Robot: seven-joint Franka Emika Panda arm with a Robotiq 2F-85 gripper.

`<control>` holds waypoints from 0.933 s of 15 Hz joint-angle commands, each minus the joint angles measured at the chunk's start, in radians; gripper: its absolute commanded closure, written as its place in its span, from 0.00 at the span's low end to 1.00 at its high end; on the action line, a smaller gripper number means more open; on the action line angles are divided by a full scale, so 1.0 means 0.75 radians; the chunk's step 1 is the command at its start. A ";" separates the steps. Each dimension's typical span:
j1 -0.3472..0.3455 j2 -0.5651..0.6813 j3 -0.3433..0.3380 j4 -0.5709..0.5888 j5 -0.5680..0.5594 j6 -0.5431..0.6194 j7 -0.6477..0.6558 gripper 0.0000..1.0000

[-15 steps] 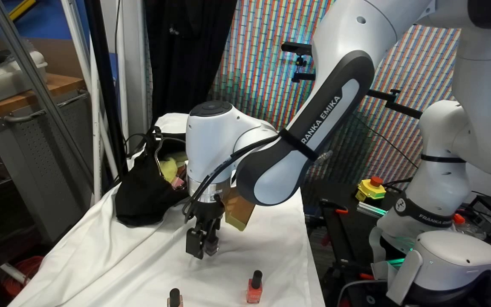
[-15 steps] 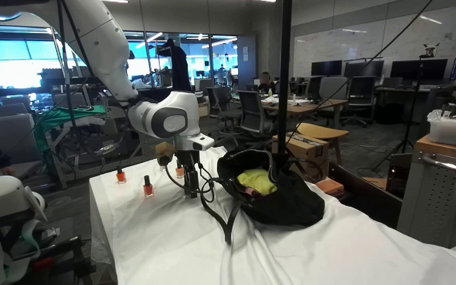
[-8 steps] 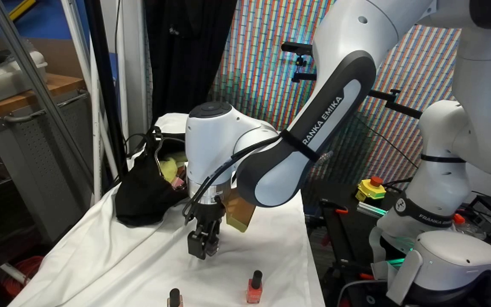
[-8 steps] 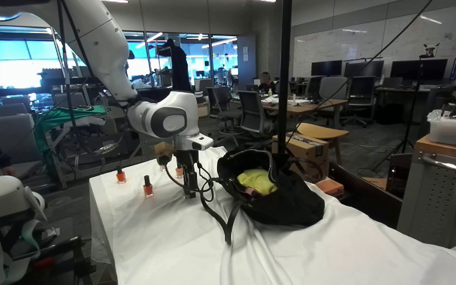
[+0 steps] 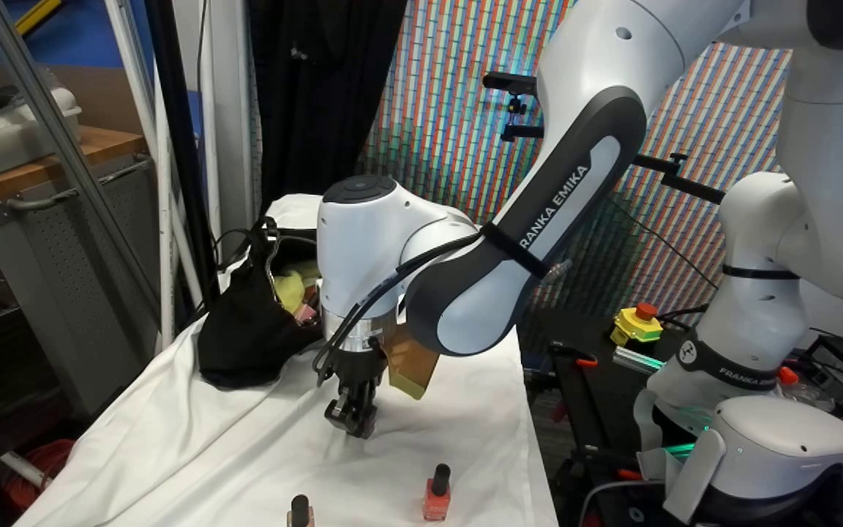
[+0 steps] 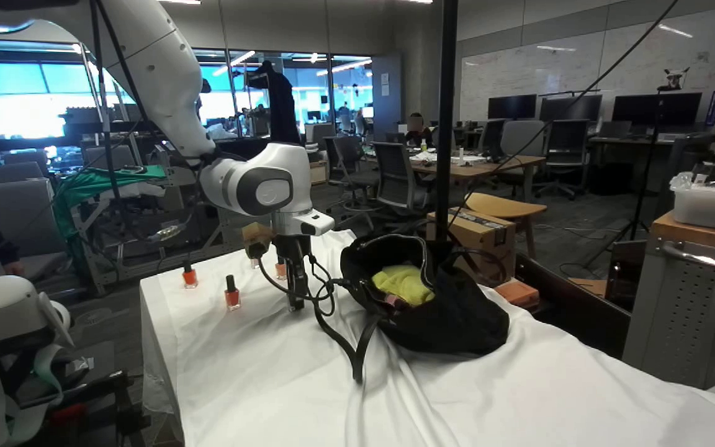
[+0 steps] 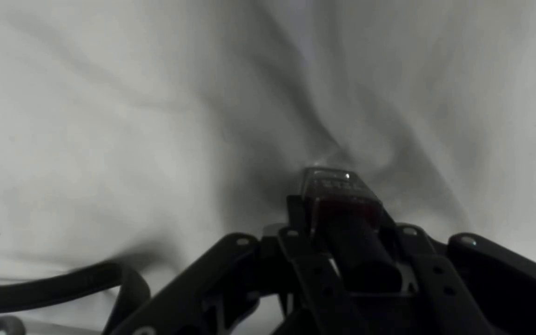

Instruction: Pick up all the nail polish from the table and put them in the black bag.

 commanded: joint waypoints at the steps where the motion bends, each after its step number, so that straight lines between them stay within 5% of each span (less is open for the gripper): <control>1: 0.031 0.020 -0.024 0.025 -0.024 -0.035 0.006 0.84; 14: 0.090 -0.216 -0.122 -0.011 -0.345 -0.232 0.142 0.84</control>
